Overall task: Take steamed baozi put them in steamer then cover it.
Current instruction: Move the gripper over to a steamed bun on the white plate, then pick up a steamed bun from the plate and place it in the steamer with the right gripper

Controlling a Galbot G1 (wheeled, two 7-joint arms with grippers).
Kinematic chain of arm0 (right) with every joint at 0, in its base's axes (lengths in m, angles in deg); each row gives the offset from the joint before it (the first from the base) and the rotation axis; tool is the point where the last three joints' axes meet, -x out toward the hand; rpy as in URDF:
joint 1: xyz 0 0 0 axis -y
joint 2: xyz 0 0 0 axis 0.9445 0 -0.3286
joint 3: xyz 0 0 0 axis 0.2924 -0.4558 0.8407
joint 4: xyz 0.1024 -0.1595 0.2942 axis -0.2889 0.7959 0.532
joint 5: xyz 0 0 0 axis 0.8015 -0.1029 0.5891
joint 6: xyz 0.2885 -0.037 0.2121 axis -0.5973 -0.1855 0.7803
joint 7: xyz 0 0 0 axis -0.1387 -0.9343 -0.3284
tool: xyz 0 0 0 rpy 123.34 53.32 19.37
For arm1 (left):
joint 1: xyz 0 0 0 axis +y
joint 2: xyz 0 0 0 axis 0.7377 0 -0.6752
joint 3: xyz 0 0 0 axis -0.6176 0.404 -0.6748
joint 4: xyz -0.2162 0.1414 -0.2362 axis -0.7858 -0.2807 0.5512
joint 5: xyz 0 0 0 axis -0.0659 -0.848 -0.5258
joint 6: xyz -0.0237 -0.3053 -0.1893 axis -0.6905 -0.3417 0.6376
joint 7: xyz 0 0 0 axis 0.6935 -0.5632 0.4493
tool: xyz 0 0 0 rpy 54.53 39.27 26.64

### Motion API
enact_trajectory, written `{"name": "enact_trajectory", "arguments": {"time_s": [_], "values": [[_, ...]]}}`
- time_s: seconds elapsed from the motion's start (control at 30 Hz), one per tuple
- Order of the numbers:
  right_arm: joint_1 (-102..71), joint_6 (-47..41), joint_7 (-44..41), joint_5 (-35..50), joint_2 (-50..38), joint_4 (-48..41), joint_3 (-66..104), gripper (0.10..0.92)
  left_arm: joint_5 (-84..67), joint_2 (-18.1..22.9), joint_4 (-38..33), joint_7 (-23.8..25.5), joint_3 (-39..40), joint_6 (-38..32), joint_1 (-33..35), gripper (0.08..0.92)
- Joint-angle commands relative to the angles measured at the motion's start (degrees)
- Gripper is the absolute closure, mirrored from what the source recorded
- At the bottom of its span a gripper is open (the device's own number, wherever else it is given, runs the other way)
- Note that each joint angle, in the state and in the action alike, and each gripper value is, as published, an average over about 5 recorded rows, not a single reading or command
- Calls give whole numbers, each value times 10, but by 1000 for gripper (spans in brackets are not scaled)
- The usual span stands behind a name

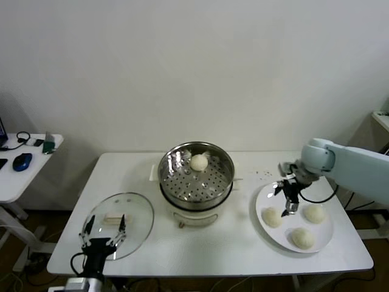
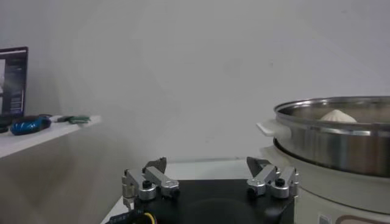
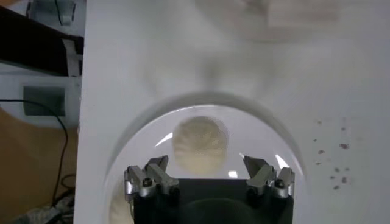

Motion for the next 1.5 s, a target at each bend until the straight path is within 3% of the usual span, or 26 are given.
{"name": "enact_trajectory", "arguments": {"time_s": [0.03,0.8,1.1,1.3,1.5], "values": [[-75,-15,3,-23,-4,-17,33,203,-5,0,0,0,0,0,2,177],[-116,4,9,-49,53,-86,91,205,-22,-3,7,0,-3,4,-4,177],[-114,10,-1,-55,54,-91,92,331,-24,-4,7,0,-5,5,-4,177],[-80,7,0,-23,38,-81,85,338,-25,-4,7,0,-5,6,-5,177],[59,15,-11,37,27,-84,14,338,-24,-6,2,0,-1,7,-3,177]]}}
